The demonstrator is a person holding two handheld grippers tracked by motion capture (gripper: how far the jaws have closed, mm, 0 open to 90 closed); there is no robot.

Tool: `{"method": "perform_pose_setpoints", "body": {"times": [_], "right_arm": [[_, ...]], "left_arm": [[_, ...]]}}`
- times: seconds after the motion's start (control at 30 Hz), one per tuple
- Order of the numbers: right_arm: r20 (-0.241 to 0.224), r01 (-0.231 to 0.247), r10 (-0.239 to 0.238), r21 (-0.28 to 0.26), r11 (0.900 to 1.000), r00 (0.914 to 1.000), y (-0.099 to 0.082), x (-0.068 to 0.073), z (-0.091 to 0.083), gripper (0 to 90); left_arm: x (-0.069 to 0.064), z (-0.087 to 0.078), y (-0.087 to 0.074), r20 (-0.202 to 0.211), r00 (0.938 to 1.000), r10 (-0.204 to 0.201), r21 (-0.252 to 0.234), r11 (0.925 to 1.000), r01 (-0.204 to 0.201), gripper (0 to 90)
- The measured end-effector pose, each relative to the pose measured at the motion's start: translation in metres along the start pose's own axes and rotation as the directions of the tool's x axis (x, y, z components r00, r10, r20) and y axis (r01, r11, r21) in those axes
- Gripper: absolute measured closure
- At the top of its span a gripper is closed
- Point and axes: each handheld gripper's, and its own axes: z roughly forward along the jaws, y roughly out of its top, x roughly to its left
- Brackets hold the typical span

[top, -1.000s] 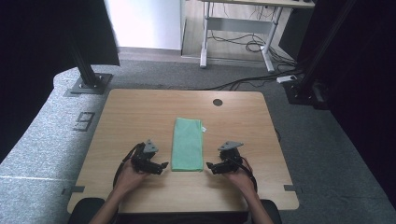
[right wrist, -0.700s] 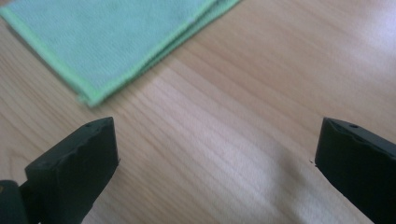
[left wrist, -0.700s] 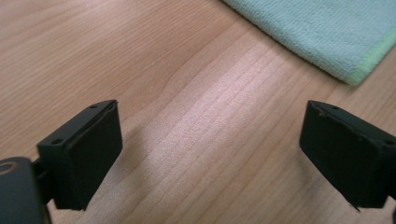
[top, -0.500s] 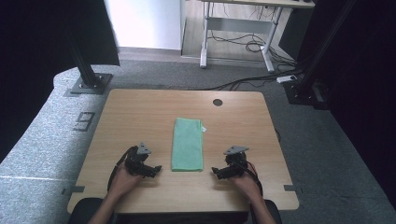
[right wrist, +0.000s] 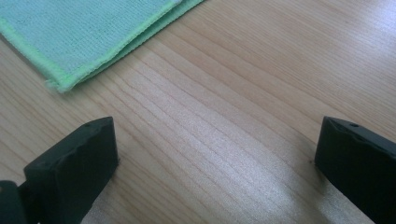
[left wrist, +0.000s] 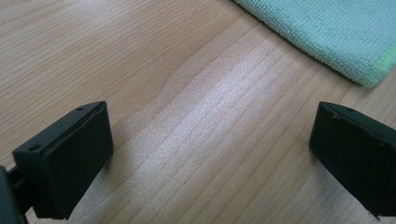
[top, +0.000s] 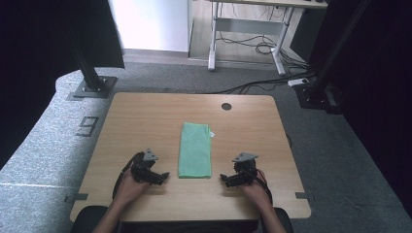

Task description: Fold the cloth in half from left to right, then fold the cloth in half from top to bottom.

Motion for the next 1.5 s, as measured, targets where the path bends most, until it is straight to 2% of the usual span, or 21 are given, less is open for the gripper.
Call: {"method": "perform_pose_setpoints", "body": {"times": [0.63, 1.0, 1.1, 1.27, 1.5], "right_arm": [[0.000, -0.002, 0.002, 0.000, 1.0000, 1.0000, 0.000, 0.000, 0.000, 0.0], [-0.014, -0.003, 0.003, -0.014, 0.9999, 0.9999, 0.011, 0.003, 0.000, 0.0], [-0.022, 0.001, -0.002, -0.018, 0.9998, 0.9998, 0.015, 0.006, 0.003, 0.0], [-0.041, 0.010, -0.011, -0.027, 0.9996, 0.9991, 0.025, 0.012, 0.008, 0.0], [-0.052, 0.022, -0.023, -0.027, 0.9994, 0.9984, 0.044, 0.020, 0.020, 0.0]], "left_arm": [[0.002, 0.001, 0.002, -0.018, 0.9996, -0.023, 0.001, 0.9997, 0.023, 0.0], [0.003, 0.004, 0.007, -0.037, 0.9983, -0.045, 0.016, 0.9988, 0.046, 0.0], [0.003, 0.005, 0.012, -0.041, 0.9983, -0.041, 0.014, 0.9990, 0.042, 0.0], [0.002, 0.006, 0.023, -0.038, 0.9982, -0.046, -0.019, 0.9988, 0.045, 0.0], [0.003, 0.017, 0.049, -0.050, 0.9985, -0.023, -0.044, 0.9988, 0.020, 0.0]]}}
